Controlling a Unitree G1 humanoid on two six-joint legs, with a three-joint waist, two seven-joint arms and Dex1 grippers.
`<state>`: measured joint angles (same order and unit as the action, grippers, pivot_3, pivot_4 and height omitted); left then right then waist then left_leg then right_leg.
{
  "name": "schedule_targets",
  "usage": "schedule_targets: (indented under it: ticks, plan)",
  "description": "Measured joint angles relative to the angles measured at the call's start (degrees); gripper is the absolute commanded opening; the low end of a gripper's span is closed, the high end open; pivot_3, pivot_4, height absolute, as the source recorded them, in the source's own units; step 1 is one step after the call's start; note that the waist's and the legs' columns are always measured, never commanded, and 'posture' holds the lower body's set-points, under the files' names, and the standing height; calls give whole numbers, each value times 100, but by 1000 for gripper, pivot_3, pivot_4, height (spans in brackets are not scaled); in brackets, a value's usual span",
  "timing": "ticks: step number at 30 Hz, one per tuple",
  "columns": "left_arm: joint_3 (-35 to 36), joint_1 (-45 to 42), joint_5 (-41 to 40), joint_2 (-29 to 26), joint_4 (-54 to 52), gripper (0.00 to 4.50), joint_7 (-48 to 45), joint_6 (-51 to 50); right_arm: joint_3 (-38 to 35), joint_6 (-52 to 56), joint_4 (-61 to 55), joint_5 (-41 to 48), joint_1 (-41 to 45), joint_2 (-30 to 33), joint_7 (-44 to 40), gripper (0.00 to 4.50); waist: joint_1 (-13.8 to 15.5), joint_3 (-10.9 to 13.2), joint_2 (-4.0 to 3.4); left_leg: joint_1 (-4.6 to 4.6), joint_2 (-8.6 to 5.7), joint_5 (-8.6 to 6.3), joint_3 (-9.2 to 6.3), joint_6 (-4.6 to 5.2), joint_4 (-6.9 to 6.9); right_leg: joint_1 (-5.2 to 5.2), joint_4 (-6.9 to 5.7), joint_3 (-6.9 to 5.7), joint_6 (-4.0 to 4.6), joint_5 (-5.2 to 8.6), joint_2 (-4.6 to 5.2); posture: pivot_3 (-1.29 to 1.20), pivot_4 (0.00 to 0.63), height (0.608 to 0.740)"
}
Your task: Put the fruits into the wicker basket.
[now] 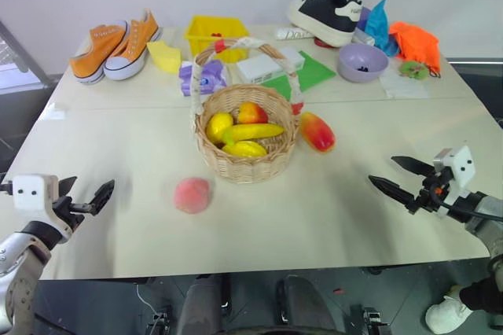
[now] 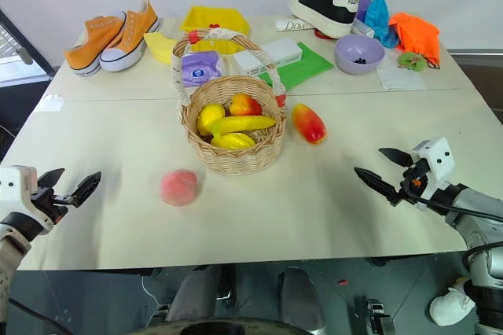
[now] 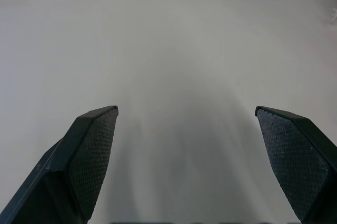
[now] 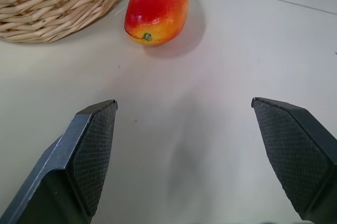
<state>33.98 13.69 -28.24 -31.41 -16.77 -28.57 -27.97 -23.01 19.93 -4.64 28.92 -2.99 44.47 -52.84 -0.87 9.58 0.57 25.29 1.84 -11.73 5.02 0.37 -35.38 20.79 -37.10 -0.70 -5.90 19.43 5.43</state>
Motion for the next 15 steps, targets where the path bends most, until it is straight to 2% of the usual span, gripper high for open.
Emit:
schedule_targets:
  ticks: [9,15]
  plan:
    - [-21,-206,-44,32,-15,4500,114,-18,15,-73,0,-7,177,0,-14,4289,18,0,1,0,-1,7,0,10,-3,-4,0,-2,-1,-1,-2,0,150,733]
    - [-281,-335,11,-37,-18,4500,54,-17,32,-18,-107,11,203,1,-31,4289,6,0,1,-2,0,8,1,11,-6,-6,-4,-2,-11,-6,-4,0,150,733]
